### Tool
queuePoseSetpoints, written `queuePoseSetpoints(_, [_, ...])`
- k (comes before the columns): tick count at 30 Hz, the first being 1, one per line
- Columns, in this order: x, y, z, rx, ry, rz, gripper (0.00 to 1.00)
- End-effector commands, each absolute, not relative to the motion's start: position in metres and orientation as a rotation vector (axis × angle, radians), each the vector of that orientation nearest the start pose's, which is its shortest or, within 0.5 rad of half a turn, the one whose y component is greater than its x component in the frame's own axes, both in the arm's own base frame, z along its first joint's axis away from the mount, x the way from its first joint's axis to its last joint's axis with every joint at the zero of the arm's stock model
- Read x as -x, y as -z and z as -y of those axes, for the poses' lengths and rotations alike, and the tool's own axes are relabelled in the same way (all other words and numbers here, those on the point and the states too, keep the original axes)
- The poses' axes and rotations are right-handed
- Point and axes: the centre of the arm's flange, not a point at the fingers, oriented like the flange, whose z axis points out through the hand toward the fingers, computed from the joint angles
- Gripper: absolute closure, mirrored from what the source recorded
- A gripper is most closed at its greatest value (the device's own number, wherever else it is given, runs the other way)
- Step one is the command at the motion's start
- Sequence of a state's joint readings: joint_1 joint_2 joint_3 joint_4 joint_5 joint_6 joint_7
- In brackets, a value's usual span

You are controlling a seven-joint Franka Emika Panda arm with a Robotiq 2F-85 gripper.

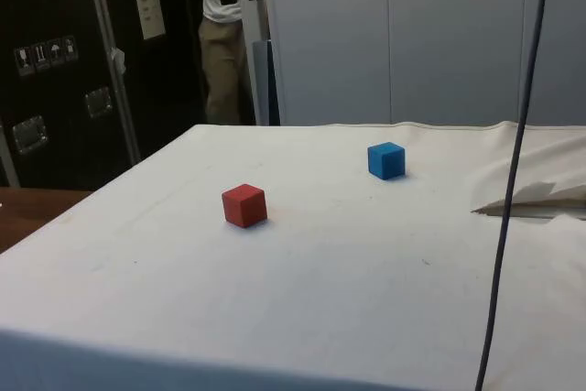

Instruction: Stack the two cubes.

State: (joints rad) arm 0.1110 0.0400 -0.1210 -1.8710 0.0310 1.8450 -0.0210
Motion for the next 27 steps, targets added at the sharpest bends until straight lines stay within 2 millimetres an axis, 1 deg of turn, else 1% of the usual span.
queuePoseSetpoints(1, [-0.562, -0.484, 0.004, 3.115, -0.097, 0.005, 0.00])
queuePoseSetpoints(9, [-0.546, -0.485, 0.015, 3.111, -0.094, -0.001, 0.00])
queuePoseSetpoints(10, [-0.548, -0.484, 0.014, 3.107, -0.109, -0.003, 0.00])
queuePoseSetpoints(12, [-0.541, -0.484, 0.018, 3.114, -0.096, -0.011, 0.00])
queuePoseSetpoints(14, [-0.538, -0.483, 0.019, 3.117, -0.098, -0.017, 0.00])
queuePoseSetpoints(18, [-0.537, -0.482, 0.021, 3.116, -0.113, -0.035, 0.00])
queuePoseSetpoints(27, [-0.538, -0.478, 0.024, 3.135, -0.111, -0.140, 0.00])
